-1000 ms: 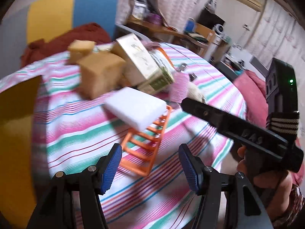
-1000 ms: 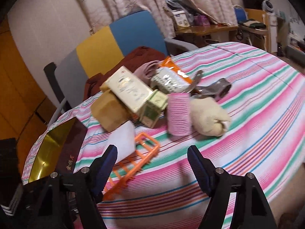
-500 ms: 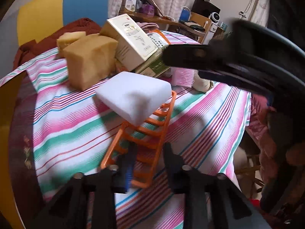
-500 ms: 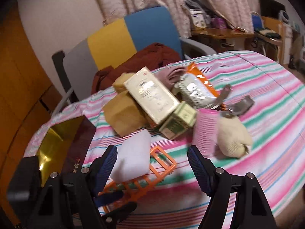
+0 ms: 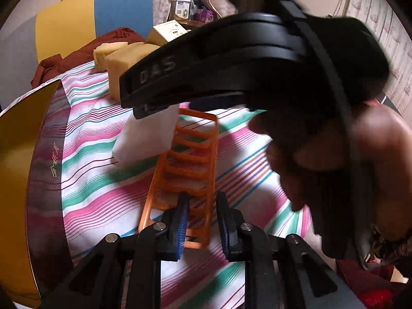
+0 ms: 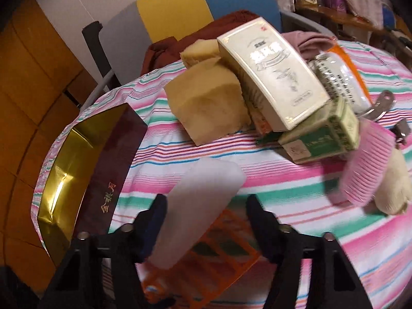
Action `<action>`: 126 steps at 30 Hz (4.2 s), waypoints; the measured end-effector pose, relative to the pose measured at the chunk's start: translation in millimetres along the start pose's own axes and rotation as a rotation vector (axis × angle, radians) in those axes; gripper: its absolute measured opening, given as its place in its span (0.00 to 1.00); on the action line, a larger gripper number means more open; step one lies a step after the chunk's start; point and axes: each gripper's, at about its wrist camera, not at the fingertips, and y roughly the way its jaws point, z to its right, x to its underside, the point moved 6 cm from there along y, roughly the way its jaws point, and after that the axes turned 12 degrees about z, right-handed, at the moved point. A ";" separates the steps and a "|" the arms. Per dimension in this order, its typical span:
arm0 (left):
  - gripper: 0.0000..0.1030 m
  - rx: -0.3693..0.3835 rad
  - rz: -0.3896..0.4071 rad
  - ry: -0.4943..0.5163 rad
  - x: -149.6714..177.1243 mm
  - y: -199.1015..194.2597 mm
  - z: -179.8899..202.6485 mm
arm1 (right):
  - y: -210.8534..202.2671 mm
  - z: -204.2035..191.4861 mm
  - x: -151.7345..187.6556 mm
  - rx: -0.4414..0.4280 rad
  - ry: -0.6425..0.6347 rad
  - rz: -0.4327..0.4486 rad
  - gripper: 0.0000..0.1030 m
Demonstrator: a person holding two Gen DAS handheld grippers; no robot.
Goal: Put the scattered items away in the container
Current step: 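Grasp the orange plastic rack with the left tool while the right tool grasps the white sponge, then carry the rack and sponge over the gold tray and open both tools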
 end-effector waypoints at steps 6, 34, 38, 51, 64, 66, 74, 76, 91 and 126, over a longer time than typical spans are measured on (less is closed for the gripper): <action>0.20 0.036 0.002 -0.037 4.5 -9.3 0.6 | -22.8 15.1 -15.5 0.024 0.059 0.093 0.34; 0.50 -0.109 0.010 0.026 2.2 1.9 -20.2 | -65.5 64.2 35.6 0.300 0.085 0.060 0.71; 0.49 -0.111 0.024 -0.005 -0.3 -3.5 -26.7 | -63.8 64.1 37.2 0.335 0.029 0.072 0.60; 0.49 -0.104 0.113 -0.089 -22.2 -41.2 -40.6 | -76.9 75.0 30.8 0.325 0.198 0.076 0.77; 0.49 -0.171 0.187 -0.212 -41.1 -89.0 -100.4 | -60.9 59.3 34.4 0.461 0.024 0.031 0.62; 0.49 -0.192 0.187 -0.227 -42.9 -95.0 -115.5 | -72.0 57.4 31.2 0.438 0.045 0.046 0.62; 0.49 -0.302 0.177 -0.265 -50.6 -115.4 -188.9 | -93.2 -10.9 -13.6 0.228 0.049 0.144 0.62; 0.49 -0.331 0.168 -0.278 -50.2 -117.8 -208.6 | -87.7 -40.7 -24.2 0.154 0.036 0.150 0.62; 0.50 -0.466 -0.027 -0.355 -24.1 -91.6 -333.5 | 64.2 -214.8 -38.2 -0.134 -0.055 -0.057 0.62; 0.54 -0.533 0.153 -0.620 -8.9 -149.8 -301.8 | 30.9 -221.7 -24.0 -0.269 -0.001 0.010 0.69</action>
